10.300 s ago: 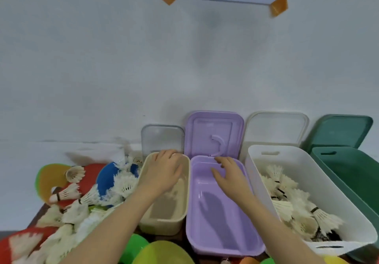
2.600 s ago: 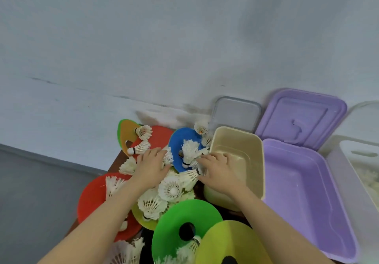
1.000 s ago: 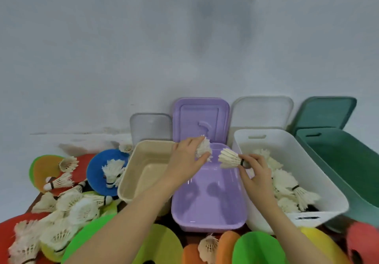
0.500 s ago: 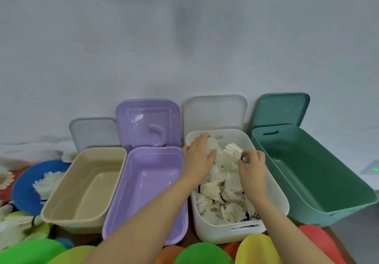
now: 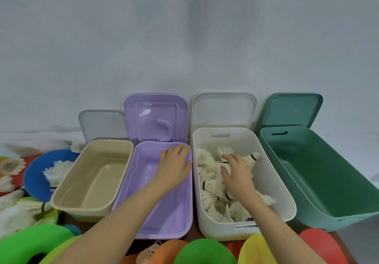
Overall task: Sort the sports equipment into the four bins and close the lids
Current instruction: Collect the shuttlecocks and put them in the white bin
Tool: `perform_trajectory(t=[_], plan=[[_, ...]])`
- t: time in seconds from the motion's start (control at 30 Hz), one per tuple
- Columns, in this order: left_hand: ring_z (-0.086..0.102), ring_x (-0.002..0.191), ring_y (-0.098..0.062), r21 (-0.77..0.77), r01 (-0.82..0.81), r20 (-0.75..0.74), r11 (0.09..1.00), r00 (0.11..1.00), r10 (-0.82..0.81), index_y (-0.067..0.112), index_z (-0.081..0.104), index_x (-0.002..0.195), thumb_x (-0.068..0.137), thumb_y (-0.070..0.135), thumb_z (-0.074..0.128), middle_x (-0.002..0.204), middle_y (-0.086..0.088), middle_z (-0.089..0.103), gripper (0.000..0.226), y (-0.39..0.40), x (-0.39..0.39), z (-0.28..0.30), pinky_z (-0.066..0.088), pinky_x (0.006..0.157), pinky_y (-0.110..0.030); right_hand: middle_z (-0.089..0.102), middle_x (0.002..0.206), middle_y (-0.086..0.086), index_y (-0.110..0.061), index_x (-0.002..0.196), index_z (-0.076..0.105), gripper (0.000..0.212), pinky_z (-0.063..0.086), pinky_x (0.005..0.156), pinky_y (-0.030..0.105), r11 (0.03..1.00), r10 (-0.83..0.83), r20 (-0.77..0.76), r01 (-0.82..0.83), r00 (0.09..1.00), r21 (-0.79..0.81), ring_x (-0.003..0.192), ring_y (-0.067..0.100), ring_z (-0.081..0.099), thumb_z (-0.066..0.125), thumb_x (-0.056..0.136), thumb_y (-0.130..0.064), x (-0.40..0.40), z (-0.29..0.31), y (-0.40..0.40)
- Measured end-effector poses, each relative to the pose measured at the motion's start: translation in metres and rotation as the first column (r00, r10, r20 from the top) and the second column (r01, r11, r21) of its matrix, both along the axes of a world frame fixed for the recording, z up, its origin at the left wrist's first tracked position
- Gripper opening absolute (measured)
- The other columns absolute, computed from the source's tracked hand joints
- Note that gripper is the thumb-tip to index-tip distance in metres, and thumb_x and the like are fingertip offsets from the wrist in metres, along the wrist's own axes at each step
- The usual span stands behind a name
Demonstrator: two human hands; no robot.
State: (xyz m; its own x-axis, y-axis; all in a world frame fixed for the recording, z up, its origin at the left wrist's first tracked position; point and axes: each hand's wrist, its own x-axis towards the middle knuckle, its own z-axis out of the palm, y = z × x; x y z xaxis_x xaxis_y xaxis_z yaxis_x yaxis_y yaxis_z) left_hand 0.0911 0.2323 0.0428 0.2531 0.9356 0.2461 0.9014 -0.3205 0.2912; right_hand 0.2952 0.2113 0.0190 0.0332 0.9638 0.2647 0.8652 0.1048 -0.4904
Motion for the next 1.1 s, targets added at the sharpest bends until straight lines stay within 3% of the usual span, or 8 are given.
perform_trajectory(t=[0.13, 0.23, 0.37, 0.53, 0.6, 0.7, 0.87, 1.1], plan=[[0.032, 0.134, -0.019, -0.001, -0.041, -0.012, 0.999, 0.999, 0.041, 0.019, 0.037, 0.14, 0.094, 0.033, 0.042, 0.146, 0.0, 0.037, 0.048, -0.01, -0.046, 0.008, 0.02, 0.105, -0.034, 0.056, 0.119, 0.005, -0.014, 0.122, 0.058, 0.034, 0.03, 0.093, 0.036, 0.992, 0.112, 0.041, -0.114, 0.993, 0.055, 0.113, 0.028, 0.048, 0.05, 0.09, -0.022, -0.044, 0.01, -0.002], [0.046, 0.125, -0.023, 0.04, -0.081, 0.026, 0.996, 0.996, 0.08, 0.014, 0.051, 0.13, 0.083, 0.038, 0.034, 0.135, -0.004, 0.051, 0.056, -0.018, -0.086, 0.009, 0.03, 0.099, -0.038, 0.059, 0.114, 0.004, -0.015, 0.118, 0.061, 0.043, 0.028, 0.086, 0.03, 0.986, 0.161, 0.033, -0.162, 0.986, 0.047, 0.107, 0.028, 0.051, 0.041, 0.084, -0.031, -0.087, 0.018, -0.003], [0.041, 0.125, -0.02, -0.02, -0.119, -0.008, 0.993, 0.993, 0.119, 0.018, 0.043, 0.135, 0.077, 0.046, 0.018, 0.137, 0.001, 0.046, 0.068, -0.028, -0.152, 0.01, 0.025, 0.098, -0.032, 0.063, 0.11, 0.003, -0.014, 0.112, 0.065, 0.044, 0.034, 0.086, 0.036, 0.975, 0.221, 0.045, -0.222, 0.974, 0.013, 0.107, 0.03, 0.055, 0.039, 0.083, -0.034, -0.147, 0.018, -0.001], [0.038, 0.125, -0.018, -0.059, -0.187, 0.003, 0.981, 0.982, 0.187, 0.02, 0.039, 0.137, 0.093, 0.033, 0.043, 0.138, 0.003, 0.043, 0.046, -0.04, -0.243, -0.002, 0.021, 0.101, -0.033, 0.06, 0.114, -0.003, -0.019, 0.117, 0.061, 0.035, 0.024, 0.082, 0.028, 0.946, 0.323, 0.124, -0.321, 0.938, -0.038, 0.109, 0.024, 0.05, 0.039, 0.092, -0.028, -0.229, 0.016, 0.0], [0.038, 0.124, -0.019, -0.085, -0.216, -0.002, 0.973, 0.976, 0.217, 0.021, 0.039, 0.136, 0.093, 0.033, 0.043, 0.137, 0.004, 0.043, 0.045, -0.043, -0.279, -0.008, 0.022, 0.1, -0.035, 0.062, 0.11, 0.0, -0.018, 0.114, 0.063, 0.043, 0.027, 0.081, 0.031, 0.926, 0.377, 0.148, -0.376, 0.914, -0.037, 0.106, 0.026, 0.052, 0.033, 0.088, -0.033, -0.265, 0.015, 0.0], [0.038, 0.126, -0.019, -0.111, -0.258, -0.013, 0.96, 0.966, 0.258, 0.022, 0.042, 0.135, 0.094, 0.032, 0.043, 0.137, 0.004, 0.043, 0.042, -0.045, -0.326, -0.017, 0.022, 0.1, -0.037, 0.063, 0.104, 0.002, -0.018, 0.108, 0.066, 0.039, 0.029, 0.08, 0.034, 0.904, 0.428, 0.151, -0.425, 0.891, -0.057, 0.103, 0.029, 0.054, 0.038, 0.083, -0.03, -0.32, 0.006, 0.004], [0.03, 0.132, -0.018, -0.201, -0.308, -0.082, 0.93, 0.951, 0.298, 0.023, 0.043, 0.134, 0.095, 0.035, 0.044, 0.142, 0.004, 0.038, 0.041, -0.045, -0.387, -0.033, 0.019, 0.104, -0.038, 0.058, 0.114, -0.008, -0.027, 0.116, 0.06, 0.028, 0.024, 0.088, 0.03, 0.883, 0.47, 0.14, -0.467, 0.872, -0.05, 0.112, 0.016, 0.047, 0.045, 0.092, -0.025, -0.387, -0.008, 0.013], [0.023, 0.136, -0.021, -0.272, -0.262, -0.111, 0.926, 0.964, 0.24, 0.031, 0.038, 0.139, 0.092, 0.043, 0.048, 0.149, 0.003, 0.029, 0.05, -0.024, -0.429, -0.057, 0.015, 0.106, -0.039, 0.059, 0.121, -0.009, -0.026, 0.118, 0.06, 0.028, 0.021, 0.09, 0.029, 0.874, 0.485, 0.123, -0.478, 0.866, -0.088, 0.117, 0.011, 0.047, 0.045, 0.094, -0.022, -0.449, -0.015, 0.05]])
